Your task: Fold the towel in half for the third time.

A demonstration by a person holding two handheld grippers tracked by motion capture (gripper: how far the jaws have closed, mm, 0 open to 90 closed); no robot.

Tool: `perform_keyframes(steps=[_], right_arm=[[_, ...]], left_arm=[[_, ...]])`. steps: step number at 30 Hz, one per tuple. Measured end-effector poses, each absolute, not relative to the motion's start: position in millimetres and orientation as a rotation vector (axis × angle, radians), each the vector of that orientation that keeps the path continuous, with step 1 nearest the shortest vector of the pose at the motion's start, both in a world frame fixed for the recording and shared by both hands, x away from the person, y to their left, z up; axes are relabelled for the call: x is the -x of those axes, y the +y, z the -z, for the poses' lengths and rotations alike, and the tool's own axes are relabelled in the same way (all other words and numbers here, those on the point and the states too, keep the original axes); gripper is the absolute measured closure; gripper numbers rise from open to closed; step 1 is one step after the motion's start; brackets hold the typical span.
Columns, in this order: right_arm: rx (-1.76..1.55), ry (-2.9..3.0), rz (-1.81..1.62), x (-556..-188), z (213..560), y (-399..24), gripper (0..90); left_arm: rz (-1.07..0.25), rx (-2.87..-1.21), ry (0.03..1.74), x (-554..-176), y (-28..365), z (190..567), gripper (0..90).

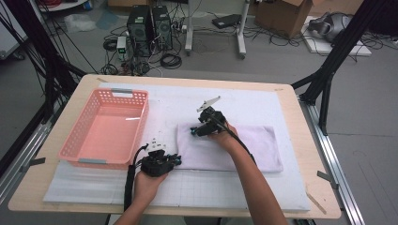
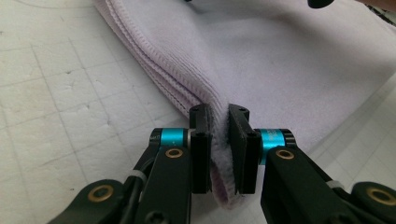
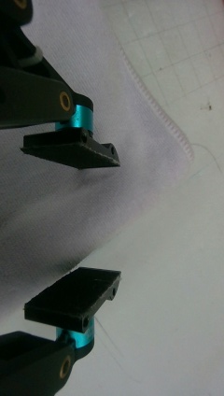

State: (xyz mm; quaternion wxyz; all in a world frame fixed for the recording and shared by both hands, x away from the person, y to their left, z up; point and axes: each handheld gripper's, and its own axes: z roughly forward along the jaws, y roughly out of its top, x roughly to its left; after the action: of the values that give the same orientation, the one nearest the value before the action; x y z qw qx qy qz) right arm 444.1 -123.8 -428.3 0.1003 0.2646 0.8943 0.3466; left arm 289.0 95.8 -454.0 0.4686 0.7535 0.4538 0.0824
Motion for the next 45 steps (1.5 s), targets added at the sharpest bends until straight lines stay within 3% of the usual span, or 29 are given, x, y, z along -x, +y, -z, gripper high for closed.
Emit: perform_keyframes(steps=[5, 9, 11, 28, 45], right_arm=[[-0.773, 2.683, -1.030, -448, 433, -121, 51.7], [-0.748, 2.725, -1.031, -446, 431, -120, 77.0], [-0.733, 2.733, -1.031, -446, 429, -121, 80.2], [-0.646, 2.620, -1.309, -436, 394, -102, 81.7], [-0.688, 2.529, -1.375, -426, 376, -158, 81.7]], left_arm=[[-0.192, -1.846, 1.118, -289, 96, 454, 80.0], [-0.192, -1.847, 1.119, -289, 98, 454, 80.3], [-0.186, -1.842, 1.122, -289, 100, 452, 80.6], [-0.252, -1.708, 1.066, -274, 129, 399, 81.0], [-0.167, -1.729, 0.956, -286, 72, 382, 80.9]])
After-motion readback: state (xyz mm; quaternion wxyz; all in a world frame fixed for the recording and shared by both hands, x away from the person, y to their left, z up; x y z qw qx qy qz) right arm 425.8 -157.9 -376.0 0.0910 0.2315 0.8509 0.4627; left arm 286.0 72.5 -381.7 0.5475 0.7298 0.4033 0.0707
